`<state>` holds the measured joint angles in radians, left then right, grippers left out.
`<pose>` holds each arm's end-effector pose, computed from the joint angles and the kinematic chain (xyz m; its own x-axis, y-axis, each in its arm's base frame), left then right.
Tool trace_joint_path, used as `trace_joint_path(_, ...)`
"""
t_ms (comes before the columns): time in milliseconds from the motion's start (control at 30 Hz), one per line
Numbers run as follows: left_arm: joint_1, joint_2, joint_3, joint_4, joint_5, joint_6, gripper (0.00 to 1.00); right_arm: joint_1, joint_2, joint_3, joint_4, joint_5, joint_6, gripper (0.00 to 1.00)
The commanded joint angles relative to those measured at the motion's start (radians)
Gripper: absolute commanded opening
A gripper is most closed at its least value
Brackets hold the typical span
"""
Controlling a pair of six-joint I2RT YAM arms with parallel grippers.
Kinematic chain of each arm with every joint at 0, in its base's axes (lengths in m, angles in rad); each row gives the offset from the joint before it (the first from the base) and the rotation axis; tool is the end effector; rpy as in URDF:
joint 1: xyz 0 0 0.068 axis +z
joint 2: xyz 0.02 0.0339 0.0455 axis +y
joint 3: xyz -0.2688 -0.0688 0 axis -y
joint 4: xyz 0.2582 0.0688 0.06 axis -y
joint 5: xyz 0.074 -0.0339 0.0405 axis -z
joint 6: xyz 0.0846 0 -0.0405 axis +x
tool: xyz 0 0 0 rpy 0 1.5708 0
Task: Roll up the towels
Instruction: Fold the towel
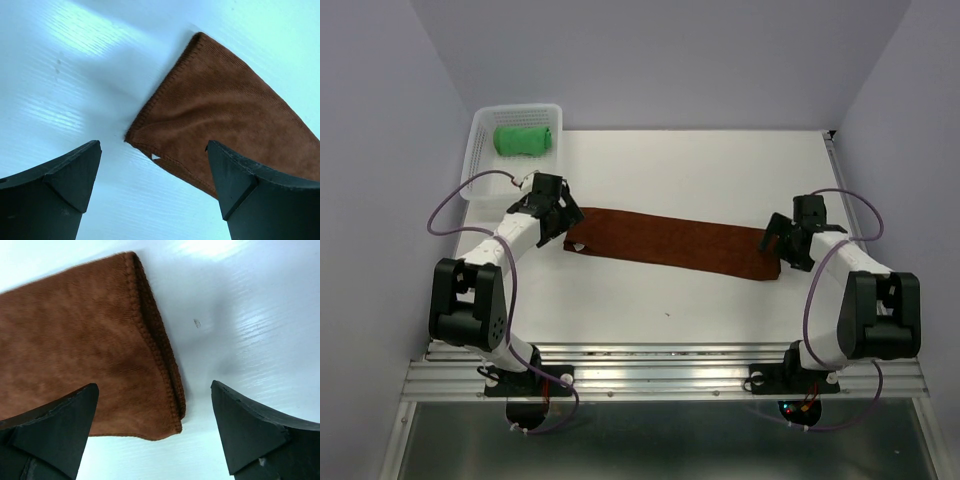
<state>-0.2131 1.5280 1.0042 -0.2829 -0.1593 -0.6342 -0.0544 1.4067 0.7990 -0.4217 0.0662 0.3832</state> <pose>0.3655 -0.0654 0.1911 -0.6286 -0.4625 -0.6252 -0.3363 0.8865 -0.3177 0.3032 -0.0221 0.1448 -0.7606 0.4150 -0.4992 0.4018 0.9049 0.1401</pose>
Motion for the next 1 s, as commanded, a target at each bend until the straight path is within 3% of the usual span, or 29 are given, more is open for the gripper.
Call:
trace_joint_path(0,0.029,-0.02,-0.027,-0.001,-0.042,-0.019,0.99,-0.005,0.067,0.043,-0.002,0.021,0.014,0.94)
trace_joint_path(100,0.034,-0.016,-0.038,0.004,-0.036,-0.019,0.99,-0.005,0.107,0.051,0.017,-0.005,0.007,0.82)
trace_joint_path(200,0.037,-0.014,-0.044,0.007,-0.039,-0.018,0.99,-0.005,0.147,0.052,0.034,-0.011,-0.001,0.77)
trace_joint_path(300,0.04,-0.019,-0.052,0.014,-0.034,-0.019,0.99,-0.005,0.186,0.057,0.043,-0.008,-0.009,0.62)
trace_joint_path(500,0.04,-0.025,-0.065,0.025,-0.026,-0.016,0.99,-0.005,0.172,0.052,0.06,-0.034,-0.041,0.11)
trace_joint_path(600,0.041,-0.028,-0.064,0.027,-0.022,-0.015,0.99,-0.005,0.161,0.078,0.037,0.03,-0.091,0.01)
trace_joint_path(767,0.037,-0.012,-0.07,0.056,0.043,0.005,0.99,-0.005,0.158,0.164,-0.032,0.219,-0.188,0.01)
trace_joint_path(967,-0.002,0.035,-0.055,0.088,0.105,0.042,0.99,-0.015,0.167,0.236,-0.049,0.195,-0.293,0.01)
